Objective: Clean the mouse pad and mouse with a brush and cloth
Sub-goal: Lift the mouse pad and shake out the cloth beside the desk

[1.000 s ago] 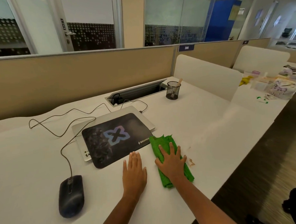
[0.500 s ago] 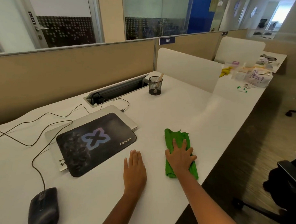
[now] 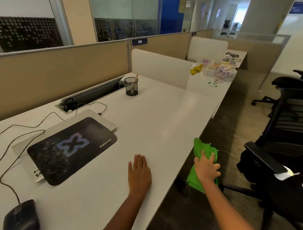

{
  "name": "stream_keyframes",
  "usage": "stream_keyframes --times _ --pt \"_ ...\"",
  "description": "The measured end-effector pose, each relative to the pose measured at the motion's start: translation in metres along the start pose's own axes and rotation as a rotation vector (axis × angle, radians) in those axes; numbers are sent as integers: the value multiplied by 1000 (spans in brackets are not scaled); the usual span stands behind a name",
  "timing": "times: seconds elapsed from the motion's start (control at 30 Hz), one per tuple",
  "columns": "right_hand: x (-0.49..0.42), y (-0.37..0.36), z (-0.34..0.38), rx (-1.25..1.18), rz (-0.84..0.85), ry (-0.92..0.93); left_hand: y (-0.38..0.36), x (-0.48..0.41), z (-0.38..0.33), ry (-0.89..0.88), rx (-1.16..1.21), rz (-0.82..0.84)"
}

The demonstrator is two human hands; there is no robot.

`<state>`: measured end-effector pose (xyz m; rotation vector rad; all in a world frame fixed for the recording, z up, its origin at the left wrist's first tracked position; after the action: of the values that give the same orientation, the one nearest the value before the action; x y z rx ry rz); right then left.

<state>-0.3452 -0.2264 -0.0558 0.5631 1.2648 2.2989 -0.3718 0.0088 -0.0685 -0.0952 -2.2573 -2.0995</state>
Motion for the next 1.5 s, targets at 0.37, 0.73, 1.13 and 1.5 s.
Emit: stream_keyframes --times 0.37,0.73,1.13,1.5 --pt "26 14 59 -20 -17 195 9 1 22 95 42 -36" --pt "157 -90 151 198 326 644 14 11 103 340 184 -191" --pt "70 -50 74 301 10 443 4 20 88 240 159 -121" --pt "17 19 4 97 -65 109 6 31 102 182 244 -151"
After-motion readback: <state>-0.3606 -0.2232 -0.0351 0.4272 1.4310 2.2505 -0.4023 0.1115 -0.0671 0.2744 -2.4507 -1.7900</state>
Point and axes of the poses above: each hand's wrist, its own x-axis away from the middle knuckle, its own y-axis out of the back of the hand, z = x × y, the point moved 4 cm from there along -x, towards the middle knuckle, and after that the axes turned 7 degrees about -x, right-handed, at the moved point
